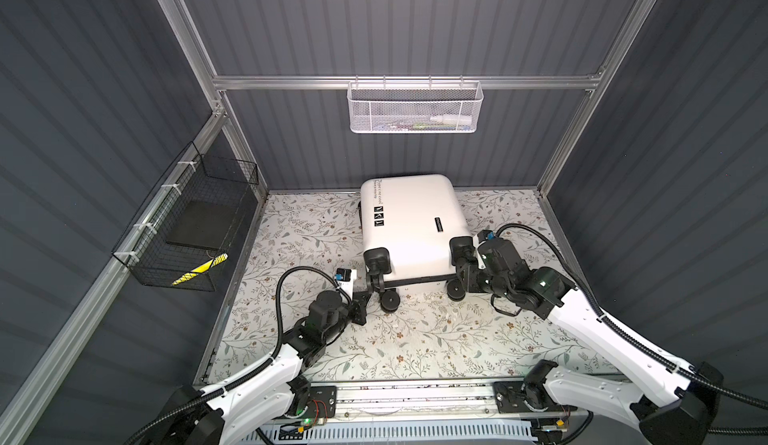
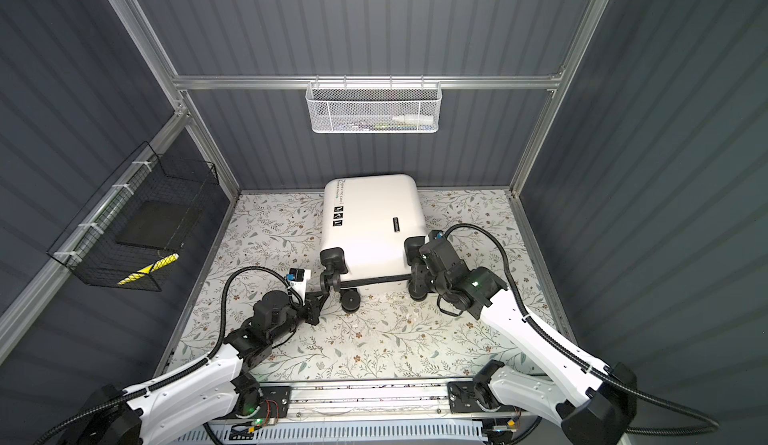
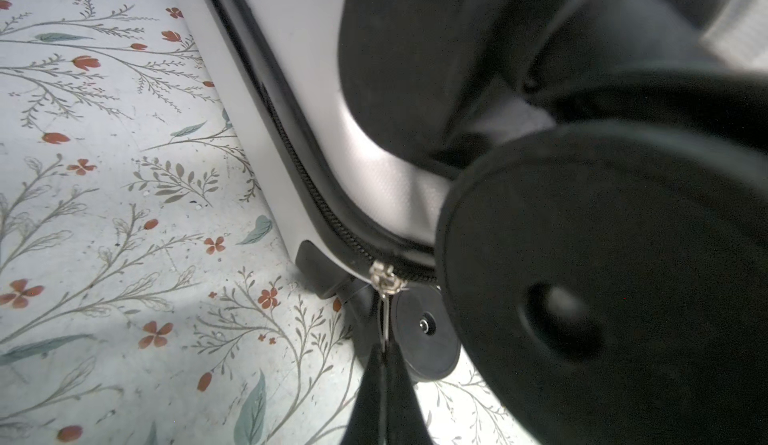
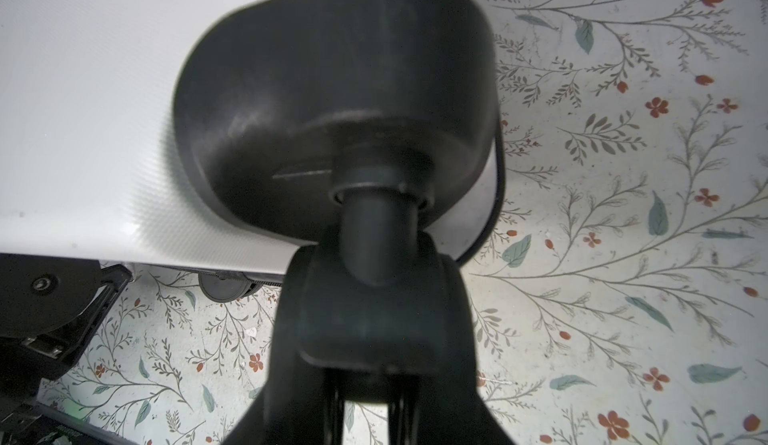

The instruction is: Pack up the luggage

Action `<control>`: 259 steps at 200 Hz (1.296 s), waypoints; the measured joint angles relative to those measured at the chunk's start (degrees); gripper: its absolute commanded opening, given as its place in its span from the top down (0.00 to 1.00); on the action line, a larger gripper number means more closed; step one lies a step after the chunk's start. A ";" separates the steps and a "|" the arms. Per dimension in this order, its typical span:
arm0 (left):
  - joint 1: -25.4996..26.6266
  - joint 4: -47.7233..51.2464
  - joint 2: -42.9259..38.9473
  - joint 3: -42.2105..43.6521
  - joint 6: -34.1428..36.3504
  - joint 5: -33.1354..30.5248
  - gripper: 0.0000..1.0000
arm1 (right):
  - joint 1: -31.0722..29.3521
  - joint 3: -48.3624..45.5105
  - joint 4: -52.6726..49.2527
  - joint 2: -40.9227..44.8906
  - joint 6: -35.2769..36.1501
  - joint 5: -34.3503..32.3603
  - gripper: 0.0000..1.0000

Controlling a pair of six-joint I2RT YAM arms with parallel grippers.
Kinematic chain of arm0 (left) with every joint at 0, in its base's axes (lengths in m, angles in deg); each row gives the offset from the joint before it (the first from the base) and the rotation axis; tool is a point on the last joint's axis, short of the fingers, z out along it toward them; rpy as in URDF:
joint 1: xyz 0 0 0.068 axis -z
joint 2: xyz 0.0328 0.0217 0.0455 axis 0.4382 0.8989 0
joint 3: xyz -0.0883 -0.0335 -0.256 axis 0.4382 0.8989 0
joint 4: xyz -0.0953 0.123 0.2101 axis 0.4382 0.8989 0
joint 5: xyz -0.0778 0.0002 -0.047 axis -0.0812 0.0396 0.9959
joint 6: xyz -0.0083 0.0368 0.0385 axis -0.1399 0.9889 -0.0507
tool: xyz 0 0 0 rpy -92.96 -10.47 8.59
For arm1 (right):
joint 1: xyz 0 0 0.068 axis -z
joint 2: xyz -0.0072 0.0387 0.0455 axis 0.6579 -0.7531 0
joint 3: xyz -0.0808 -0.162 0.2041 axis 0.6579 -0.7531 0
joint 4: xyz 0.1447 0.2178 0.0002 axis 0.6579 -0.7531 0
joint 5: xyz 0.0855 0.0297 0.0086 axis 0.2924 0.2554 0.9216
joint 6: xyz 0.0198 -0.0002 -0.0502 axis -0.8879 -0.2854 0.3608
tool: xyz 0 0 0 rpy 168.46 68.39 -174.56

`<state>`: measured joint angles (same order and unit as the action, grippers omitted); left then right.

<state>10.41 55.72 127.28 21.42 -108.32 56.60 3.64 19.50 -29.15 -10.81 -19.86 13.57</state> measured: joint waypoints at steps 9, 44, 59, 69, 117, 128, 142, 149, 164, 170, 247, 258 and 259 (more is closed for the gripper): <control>0.00 0.96 -0.50 -0.35 0.28 0.00 1.00 | 0.00 0.39 -0.04 0.00 0.00 0.04 1.00; 0.00 4.48 -1.90 -1.77 1.70 -0.15 1.00 | -0.04 1.60 -0.33 0.00 -0.22 0.39 1.00; 0.00 5.66 -1.90 -2.38 2.34 -0.15 1.00 | -0.04 1.62 -0.33 0.00 -0.33 0.46 1.00; 0.00 5.99 -1.84 -2.56 2.56 -0.13 1.00 | -0.04 1.62 -0.35 0.00 -0.42 0.55 1.00; -0.02 5.99 -1.16 -2.60 3.13 0.70 1.00 | -0.04 1.11 -0.15 -0.20 -1.22 0.87 1.00; -0.02 5.97 -1.07 -2.60 3.13 0.74 1.00 | -0.04 0.90 -0.11 -0.24 -1.29 0.87 1.00; -0.02 5.95 -1.01 -2.60 3.10 0.72 1.00 | -0.04 0.90 -0.13 -0.44 -1.31 0.87 1.00; -0.02 5.92 -0.90 -2.60 3.10 0.68 0.99 | -0.04 0.90 -0.11 -0.50 -1.31 0.87 1.00; -0.02 5.62 -0.44 -2.58 3.06 0.46 0.84 | -0.04 0.90 -0.13 -0.61 -1.36 0.90 1.00; -0.02 5.53 -0.26 -2.58 3.08 0.26 0.78 | -0.04 0.90 -0.13 -0.63 -1.40 0.92 1.00; -0.02 4.31 0.55 -0.15 1.44 -3.96 0.23 | -0.04 0.90 -0.13 -0.63 -1.53 1.09 1.00; -0.02 2.99 0.57 0.59 1.31 -4.42 0.21 | -0.04 0.90 -0.13 -0.63 -1.51 1.09 1.00; -0.02 2.89 0.57 0.66 1.27 -4.39 0.20 | -0.04 0.90 -0.13 -0.66 -1.53 1.11 1.00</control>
<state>10.39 58.61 127.85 22.08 -107.05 52.21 3.60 20.39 -29.28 -11.47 -21.39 14.68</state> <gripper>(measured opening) 0.772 0.413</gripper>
